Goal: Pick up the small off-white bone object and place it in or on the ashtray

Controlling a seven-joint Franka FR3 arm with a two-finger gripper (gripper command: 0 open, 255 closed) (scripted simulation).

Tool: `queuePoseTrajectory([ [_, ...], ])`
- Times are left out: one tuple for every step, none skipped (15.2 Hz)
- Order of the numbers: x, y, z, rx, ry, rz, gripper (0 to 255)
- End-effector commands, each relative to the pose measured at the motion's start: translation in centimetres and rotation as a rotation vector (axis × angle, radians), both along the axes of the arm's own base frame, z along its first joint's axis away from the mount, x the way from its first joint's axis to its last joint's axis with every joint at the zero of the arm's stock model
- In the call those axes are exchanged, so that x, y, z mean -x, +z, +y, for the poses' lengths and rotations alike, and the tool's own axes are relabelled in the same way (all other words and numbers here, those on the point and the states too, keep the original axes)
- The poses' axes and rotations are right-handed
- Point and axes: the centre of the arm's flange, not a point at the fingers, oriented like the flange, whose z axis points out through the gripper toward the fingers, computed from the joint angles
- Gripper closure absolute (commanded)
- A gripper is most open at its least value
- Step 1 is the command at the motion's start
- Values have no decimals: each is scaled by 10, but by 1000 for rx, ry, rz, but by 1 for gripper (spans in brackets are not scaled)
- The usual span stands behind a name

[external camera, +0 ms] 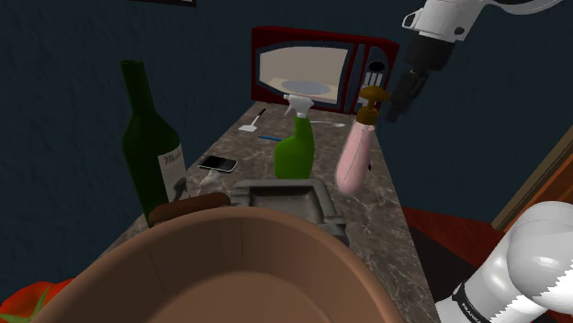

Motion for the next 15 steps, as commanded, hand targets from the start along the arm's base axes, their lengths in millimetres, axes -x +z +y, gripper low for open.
queuePoseTrajectory([
  [0, 0, 0, 0, 0, 0, 0],
  [-5, -4, 11, -5, -5, 3, 0],
  [-10, -8, 22, -11, -11, 5, 0],
  [-16, -12, 33, -16, -16, 8, 0],
  [-21, -16, 44, -21, -22, 11, 0],
  [-26, -20, 54, -27, -27, 14, 0],
  [-31, -24, 65, -32, -33, 16, 0],
  [-37, -27, 76, -37, -38, 19, 0],
  [-42, -31, 87, -42, -43, 22, 0],
  [-48, -35, 98, -48, -49, 24, 0],
  [-53, -38, 109, -53, -54, 27, 0],
  [-59, -42, 120, -58, -60, 30, 0],
  [-65, -46, 130, -64, -65, 32, 0],
  [-70, -49, 141, -69, -71, 35, 0],
  [-76, -53, 152, -74, -76, 38, 0],
])
